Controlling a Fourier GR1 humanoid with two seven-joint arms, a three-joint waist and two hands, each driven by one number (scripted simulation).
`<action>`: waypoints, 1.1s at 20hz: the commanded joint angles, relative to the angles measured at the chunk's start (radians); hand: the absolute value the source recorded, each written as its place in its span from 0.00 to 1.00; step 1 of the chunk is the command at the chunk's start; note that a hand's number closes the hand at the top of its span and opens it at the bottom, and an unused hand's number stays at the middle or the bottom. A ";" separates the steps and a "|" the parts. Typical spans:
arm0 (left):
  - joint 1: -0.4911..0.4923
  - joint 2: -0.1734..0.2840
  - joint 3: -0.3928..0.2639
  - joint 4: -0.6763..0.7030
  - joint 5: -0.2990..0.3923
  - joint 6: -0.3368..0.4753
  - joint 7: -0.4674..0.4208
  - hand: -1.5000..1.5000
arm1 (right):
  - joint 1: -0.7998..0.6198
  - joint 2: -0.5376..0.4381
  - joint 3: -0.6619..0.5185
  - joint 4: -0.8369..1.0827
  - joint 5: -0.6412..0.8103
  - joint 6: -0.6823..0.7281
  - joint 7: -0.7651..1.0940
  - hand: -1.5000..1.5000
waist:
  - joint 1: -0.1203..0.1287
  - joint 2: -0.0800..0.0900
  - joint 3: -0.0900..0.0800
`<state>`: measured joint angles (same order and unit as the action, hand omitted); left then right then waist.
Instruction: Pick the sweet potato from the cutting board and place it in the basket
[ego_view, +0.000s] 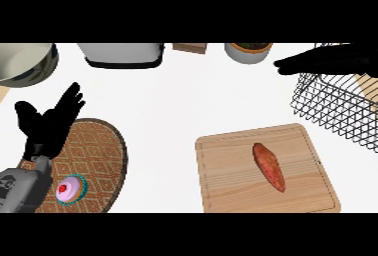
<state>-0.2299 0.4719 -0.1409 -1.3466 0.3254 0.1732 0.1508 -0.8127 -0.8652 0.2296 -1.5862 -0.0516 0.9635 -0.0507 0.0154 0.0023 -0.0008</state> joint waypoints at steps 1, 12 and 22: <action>0.011 -0.015 0.011 0.026 -0.021 -0.025 -0.048 0.50 | -0.024 0.005 -0.007 0.110 0.066 0.117 -0.125 0.00 | 0.001 0.003 0.001; -0.012 -0.045 0.028 0.028 -0.023 -0.024 -0.010 0.50 | 0.171 -0.025 -0.056 0.212 0.106 0.001 -0.430 0.00 | -0.004 0.006 0.003; 0.005 -0.014 0.079 0.030 -0.025 -0.070 -0.011 0.50 | 0.392 0.124 0.115 0.187 0.322 -0.335 -0.586 0.00 | -0.012 0.001 0.002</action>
<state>-0.2013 0.4597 -0.0813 -1.3489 0.2994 0.1183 0.1411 -0.4848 -0.8120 0.2842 -1.4007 0.1990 0.6534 -0.5120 0.0120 0.0048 0.0017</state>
